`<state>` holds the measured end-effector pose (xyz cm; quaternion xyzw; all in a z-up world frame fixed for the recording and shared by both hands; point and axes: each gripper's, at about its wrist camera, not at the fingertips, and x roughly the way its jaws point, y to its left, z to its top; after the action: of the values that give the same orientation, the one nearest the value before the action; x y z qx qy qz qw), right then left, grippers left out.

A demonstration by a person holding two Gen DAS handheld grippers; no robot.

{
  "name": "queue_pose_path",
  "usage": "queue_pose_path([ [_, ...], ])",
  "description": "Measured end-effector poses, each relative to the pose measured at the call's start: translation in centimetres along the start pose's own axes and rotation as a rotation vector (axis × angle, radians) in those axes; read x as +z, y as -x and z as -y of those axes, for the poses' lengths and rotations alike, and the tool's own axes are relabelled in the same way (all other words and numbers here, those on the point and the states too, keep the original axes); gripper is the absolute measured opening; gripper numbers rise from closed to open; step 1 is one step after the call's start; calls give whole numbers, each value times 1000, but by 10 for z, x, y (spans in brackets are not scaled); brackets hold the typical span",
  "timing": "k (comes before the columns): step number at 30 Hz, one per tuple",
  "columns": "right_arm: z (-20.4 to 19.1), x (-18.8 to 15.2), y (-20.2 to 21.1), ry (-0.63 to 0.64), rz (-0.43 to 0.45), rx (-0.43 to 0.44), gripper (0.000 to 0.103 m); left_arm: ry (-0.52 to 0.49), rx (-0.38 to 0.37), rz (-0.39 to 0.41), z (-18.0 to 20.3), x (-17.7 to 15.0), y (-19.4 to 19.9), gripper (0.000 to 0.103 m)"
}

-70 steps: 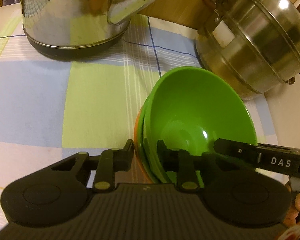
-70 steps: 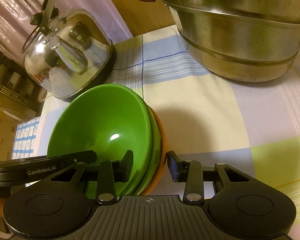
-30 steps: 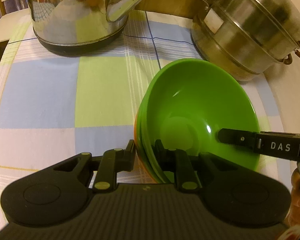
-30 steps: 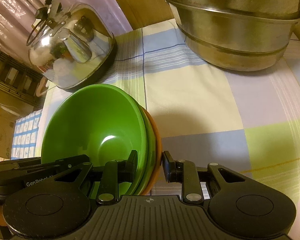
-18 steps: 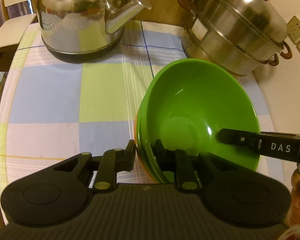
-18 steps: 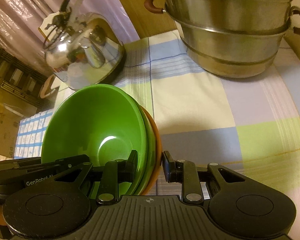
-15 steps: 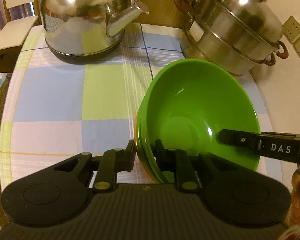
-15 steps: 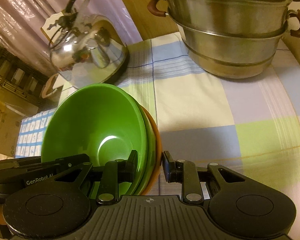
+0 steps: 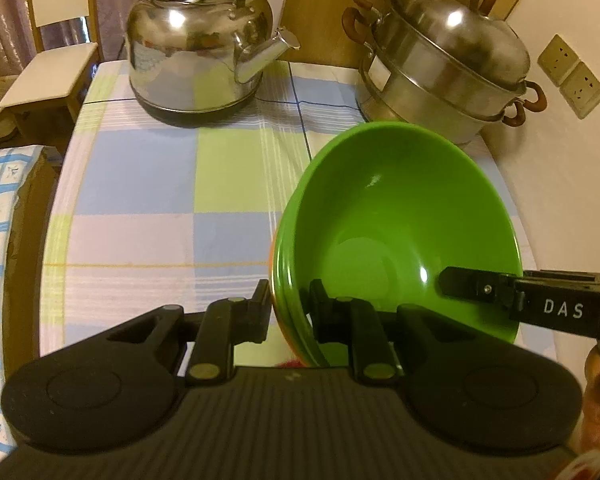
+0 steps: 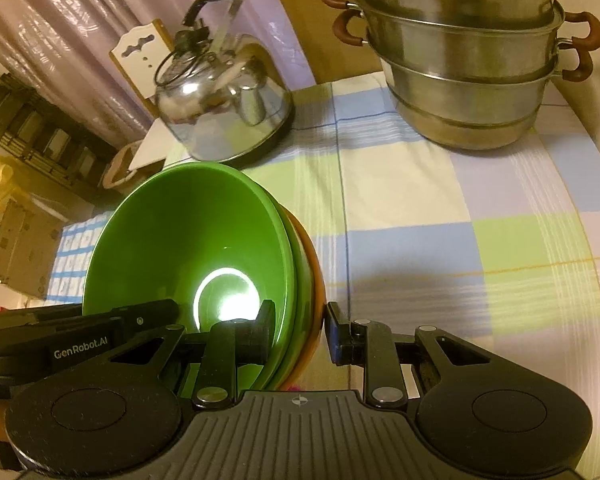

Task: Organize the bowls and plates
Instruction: 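Lower the bowl stack onto the pink plate stack with the right gripper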

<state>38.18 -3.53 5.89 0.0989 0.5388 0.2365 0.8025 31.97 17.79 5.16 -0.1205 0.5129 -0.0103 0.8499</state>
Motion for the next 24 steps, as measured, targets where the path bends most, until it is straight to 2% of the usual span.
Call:
queue_pose_path([
  [11,-18,-45,15,15,-29,16,26,43,10,-26,-10,-52,24,17],
  [24,-15,-96,-8,17,-113,17,26,75,31,-95,-23,-109,11,18],
])
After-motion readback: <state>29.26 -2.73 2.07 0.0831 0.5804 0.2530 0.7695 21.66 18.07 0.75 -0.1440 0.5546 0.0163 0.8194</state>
